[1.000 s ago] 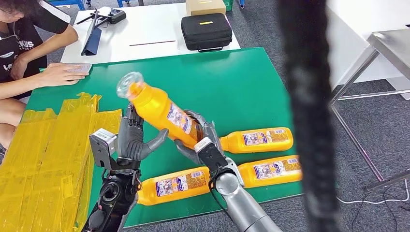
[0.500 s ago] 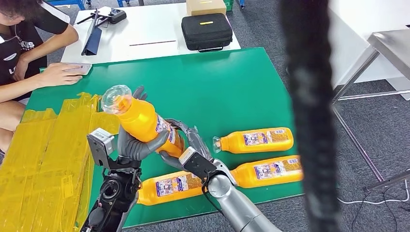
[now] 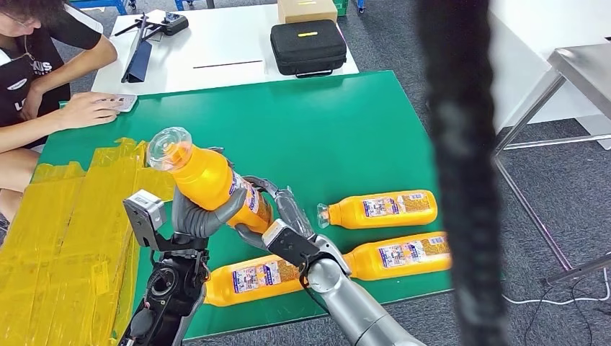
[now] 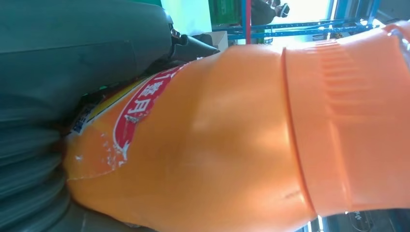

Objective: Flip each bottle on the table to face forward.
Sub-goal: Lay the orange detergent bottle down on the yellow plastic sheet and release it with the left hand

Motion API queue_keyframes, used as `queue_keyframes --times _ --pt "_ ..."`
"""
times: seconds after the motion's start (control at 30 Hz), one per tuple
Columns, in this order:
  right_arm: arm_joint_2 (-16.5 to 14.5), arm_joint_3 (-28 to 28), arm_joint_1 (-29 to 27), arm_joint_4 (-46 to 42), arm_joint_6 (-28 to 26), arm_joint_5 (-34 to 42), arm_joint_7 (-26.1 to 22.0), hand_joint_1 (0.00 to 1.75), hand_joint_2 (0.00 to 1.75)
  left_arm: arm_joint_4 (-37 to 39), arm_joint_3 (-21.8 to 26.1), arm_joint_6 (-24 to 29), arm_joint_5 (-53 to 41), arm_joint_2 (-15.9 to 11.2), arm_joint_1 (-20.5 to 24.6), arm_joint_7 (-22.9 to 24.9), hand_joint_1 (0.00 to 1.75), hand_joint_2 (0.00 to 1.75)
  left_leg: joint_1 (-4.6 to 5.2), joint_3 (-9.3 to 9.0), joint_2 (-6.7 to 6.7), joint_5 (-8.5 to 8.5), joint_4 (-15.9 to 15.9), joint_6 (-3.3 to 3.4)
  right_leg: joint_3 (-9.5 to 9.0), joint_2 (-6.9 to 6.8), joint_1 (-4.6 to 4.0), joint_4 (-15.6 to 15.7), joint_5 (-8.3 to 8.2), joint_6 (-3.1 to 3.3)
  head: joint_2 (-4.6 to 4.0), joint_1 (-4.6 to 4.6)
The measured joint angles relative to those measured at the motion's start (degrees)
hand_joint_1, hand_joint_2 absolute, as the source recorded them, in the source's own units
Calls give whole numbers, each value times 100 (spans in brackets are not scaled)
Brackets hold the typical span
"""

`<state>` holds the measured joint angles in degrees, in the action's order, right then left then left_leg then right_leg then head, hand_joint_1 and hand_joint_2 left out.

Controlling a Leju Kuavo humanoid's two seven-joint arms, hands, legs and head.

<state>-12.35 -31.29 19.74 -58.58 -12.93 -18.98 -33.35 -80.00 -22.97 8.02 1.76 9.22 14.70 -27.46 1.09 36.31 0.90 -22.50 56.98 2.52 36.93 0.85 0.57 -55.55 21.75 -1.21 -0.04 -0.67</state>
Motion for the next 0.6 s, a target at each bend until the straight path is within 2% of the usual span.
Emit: queue_keyframes --times 0.1,0.23,0.4,0.5,0.6 --pt "-20 -7 -4 -1 -84 -8 -5 4 175 0 27 59 4 2 16 -44 175 175 0 0 0 0 0 0 0 0 0 0 0 0 0 0" --pt "-26 -34 -71 -91 -197 10 -39 0 175 1 142 484 -235 1 51 -121 175 175 0 0 -1 0 0 0 1 0 0 0 0 0 0 -1" --pt "-23 -61 -182 -394 -318 46 -46 0 175 64 358 1833 -1429 -10 139 -225 175 175 -1 0 -1 0 0 0 1 0 0 0 0 0 0 1" --pt "-17 -86 -257 -656 -345 49 18 0 175 252 597 2798 -2578 -31 250 -208 175 175 -1 -1 -5 0 0 -1 1 2 0 0 0 0 0 -1" --pt "9 -110 -358 -970 -356 37 152 0 175 449 1148 3154 -4227 17 350 -239 175 175 -1 -1 -2 3 0 -1 1 1 0 -1 0 1 0 1"
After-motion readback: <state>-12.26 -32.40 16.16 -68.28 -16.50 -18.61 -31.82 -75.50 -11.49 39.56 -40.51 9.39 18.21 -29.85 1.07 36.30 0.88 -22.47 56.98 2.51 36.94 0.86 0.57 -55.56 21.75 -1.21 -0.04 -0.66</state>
